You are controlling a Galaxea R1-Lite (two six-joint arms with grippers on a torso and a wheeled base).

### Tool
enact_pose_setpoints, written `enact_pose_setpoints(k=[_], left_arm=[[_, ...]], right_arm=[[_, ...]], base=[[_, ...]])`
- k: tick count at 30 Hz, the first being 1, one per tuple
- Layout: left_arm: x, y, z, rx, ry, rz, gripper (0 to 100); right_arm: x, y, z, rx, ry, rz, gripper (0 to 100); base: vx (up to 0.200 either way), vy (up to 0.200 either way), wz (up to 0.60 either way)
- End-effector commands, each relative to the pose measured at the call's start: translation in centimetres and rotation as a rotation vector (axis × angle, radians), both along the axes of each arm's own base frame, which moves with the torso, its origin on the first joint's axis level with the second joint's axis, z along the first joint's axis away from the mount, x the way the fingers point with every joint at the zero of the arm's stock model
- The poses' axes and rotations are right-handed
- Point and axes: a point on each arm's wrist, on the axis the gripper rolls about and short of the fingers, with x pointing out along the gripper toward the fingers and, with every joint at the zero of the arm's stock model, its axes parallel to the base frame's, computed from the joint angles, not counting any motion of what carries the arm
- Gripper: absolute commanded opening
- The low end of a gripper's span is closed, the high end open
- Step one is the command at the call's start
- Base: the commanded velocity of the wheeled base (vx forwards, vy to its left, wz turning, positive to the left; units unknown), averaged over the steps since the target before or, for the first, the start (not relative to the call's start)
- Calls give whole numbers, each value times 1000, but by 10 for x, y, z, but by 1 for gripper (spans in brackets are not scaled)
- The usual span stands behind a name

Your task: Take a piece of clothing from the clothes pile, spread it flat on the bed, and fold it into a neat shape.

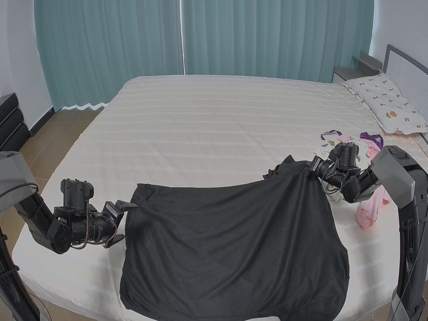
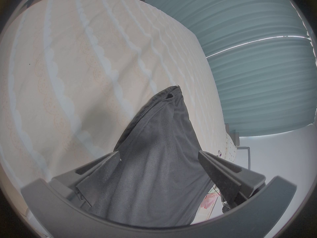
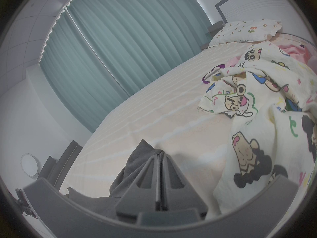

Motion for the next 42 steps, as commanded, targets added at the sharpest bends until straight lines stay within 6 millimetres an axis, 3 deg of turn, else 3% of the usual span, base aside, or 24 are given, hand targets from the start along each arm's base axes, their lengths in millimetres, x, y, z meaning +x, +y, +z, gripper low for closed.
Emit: enact_pose_setpoints(k=[1,30,31,36,42], left_arm=[[0,0,0,0,1,0,100],[0,0,0,1,2,3,100],[0,0,0,1,2,3,100],[-2,1,0,1,2,1,100],[-7,1,2,0,4,0,100]], right_arm=[[0,2,-6,0,12,2,0],[14,-8,-5,-23,-15,-123,0],[14,-8,-5,-23,-15,-123,100],[6,-1,-5,-26,21,-107,100],[-24,6,33,-10,20,-87,100]], base=[[0,0,0],[0,0,0],[0,0,0],[0,0,0],[0,0,0]])
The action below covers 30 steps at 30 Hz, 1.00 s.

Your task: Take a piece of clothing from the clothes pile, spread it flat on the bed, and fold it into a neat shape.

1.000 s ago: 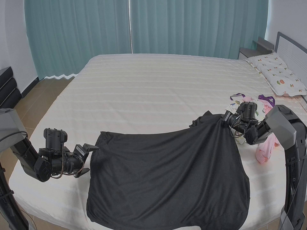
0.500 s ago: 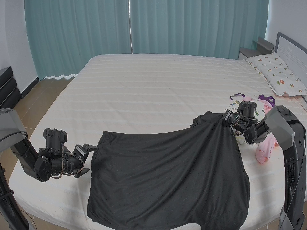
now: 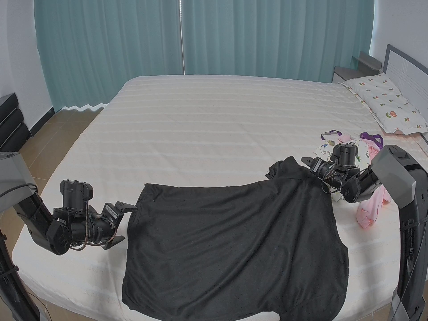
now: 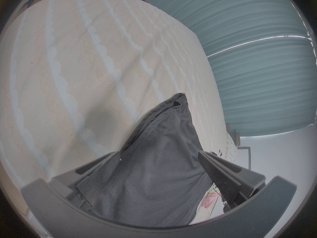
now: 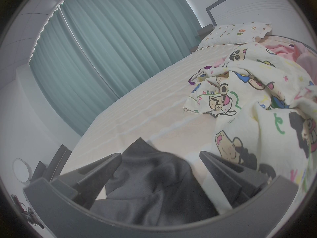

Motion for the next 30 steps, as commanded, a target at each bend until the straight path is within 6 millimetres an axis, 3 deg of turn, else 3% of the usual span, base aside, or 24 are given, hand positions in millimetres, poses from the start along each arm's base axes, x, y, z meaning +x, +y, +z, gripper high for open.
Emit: enact_pose_setpoints(k=[1,4,7,15,23,30], left_arm=[[-5,0,3,0,-5,-2,100],[-14,0,12,-2,-22,-5,100],[-25,-2,16,1,-25,-18,100],[-66,-3,7,11,58,-44,100],[-91,-17,-3,30,131,-108,100],[-93,-22,-7,40,150,-121,100]], right_arm=[[-24,4,37,18,-19,10,100],[-68,14,54,96,38,10,100],[-103,19,56,142,103,4,100],[-185,14,35,174,192,-1,100],[-232,7,18,206,201,-29,100],[-242,6,6,244,234,-45,100]], base=[[0,0,0],[-133,0,0],[-200,0,0],[-200,0,0],[-200,0,0],[-86,0,0]])
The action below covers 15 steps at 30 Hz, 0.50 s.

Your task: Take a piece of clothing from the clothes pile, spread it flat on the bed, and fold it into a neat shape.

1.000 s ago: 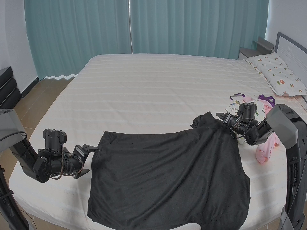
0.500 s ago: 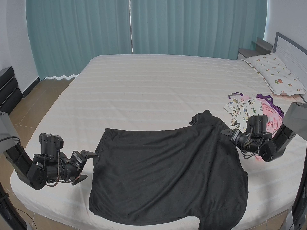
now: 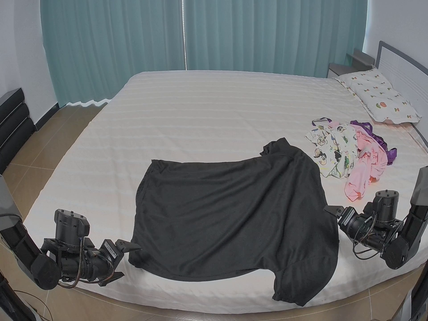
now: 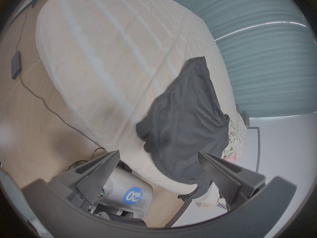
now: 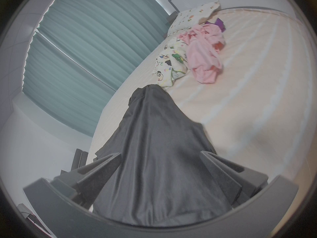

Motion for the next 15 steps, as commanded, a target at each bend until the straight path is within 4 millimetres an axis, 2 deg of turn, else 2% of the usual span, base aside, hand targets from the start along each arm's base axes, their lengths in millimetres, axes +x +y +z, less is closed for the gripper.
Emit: enact_pose_setpoints(k=[1,9,11,15], left_arm=[[-8,-6,-3,13,20,-17,100],[-2,-15,-12,42,1,-17,100],[-1,-26,-22,106,5,-19,100],[2,-37,-26,134,-47,-2,100]], right_arm=[[-13,0,-8,9,52,2,100],[-14,2,-13,9,71,9,100],[-15,2,-13,11,71,8,100],[-16,2,-13,11,77,9,100]], base=[[0,0,0],[0,0,0],[0,0,0],[0,0,0]])
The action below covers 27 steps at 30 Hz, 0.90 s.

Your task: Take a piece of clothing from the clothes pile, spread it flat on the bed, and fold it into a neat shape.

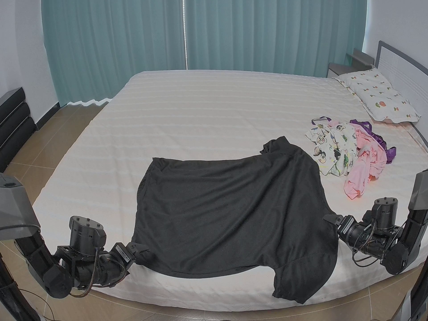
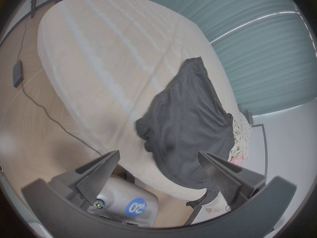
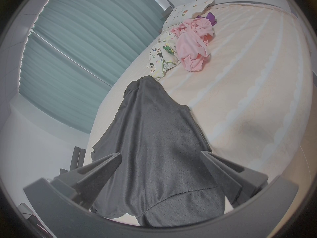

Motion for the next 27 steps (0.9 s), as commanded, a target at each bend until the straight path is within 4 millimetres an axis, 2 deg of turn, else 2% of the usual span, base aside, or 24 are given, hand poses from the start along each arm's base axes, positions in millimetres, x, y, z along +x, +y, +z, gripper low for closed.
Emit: enact_pose_setpoints(k=[1,13,19,27], left_arm=[[3,-14,-14,10,4,-1,100],[15,-15,-20,-2,-12,33,100],[20,-5,-23,-5,-16,78,100],[25,-5,-27,-2,-11,88,100]], right_arm=[[-2,0,-3,-2,18,3,100],[-4,2,-6,-6,35,10,100],[-6,2,-10,-9,55,11,100],[-6,2,-10,-7,55,10,100]], base=[[0,0,0],[0,0,0],[0,0,0],[0,0,0]])
